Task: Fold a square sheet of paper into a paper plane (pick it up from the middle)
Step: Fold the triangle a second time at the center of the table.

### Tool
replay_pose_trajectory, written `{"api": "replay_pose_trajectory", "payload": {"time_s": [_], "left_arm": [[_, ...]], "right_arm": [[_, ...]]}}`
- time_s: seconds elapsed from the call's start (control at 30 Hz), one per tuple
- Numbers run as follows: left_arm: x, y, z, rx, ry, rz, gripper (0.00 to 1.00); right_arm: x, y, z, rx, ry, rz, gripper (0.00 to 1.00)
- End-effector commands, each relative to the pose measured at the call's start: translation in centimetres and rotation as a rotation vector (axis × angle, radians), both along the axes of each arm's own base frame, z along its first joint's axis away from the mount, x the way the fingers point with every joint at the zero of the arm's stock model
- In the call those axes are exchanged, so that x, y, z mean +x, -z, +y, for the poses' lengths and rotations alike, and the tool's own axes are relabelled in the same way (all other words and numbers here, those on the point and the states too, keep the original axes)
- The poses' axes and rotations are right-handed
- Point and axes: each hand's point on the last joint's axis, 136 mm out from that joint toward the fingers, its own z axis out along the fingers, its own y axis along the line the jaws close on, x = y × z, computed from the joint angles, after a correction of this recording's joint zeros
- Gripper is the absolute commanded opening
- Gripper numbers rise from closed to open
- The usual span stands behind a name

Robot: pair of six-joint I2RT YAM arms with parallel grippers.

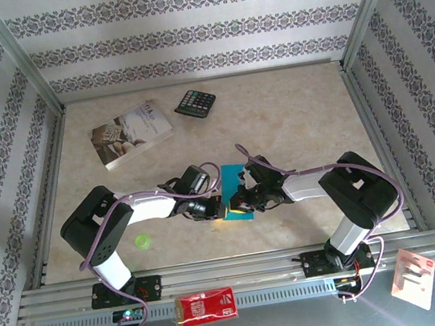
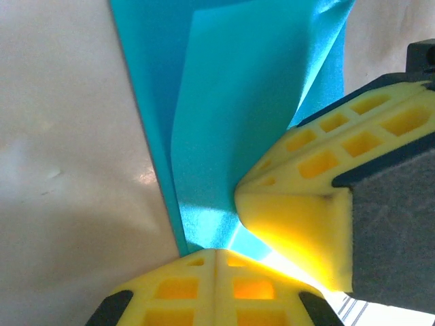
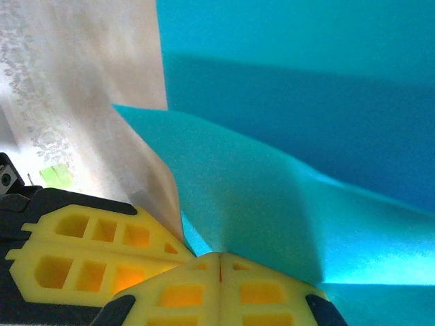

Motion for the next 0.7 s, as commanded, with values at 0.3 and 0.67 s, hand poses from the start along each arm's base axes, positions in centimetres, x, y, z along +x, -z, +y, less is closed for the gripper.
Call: {"api": "replay_pose_trajectory", "payload": {"time_s": [0.3,0.67], "left_arm": [[-5.0,6.1,6.4,0.281,-0.001,0.150,0.00],[-5.4,6.3,7.1,0.298,-0.005,0.150,0.00]], "right_arm": [[2.0,1.5,-3.1,-0.065,0.057,0.016,0.03],[3.6,2.2,-6.0,-0.094,0.105,0.018,0.03]]}}
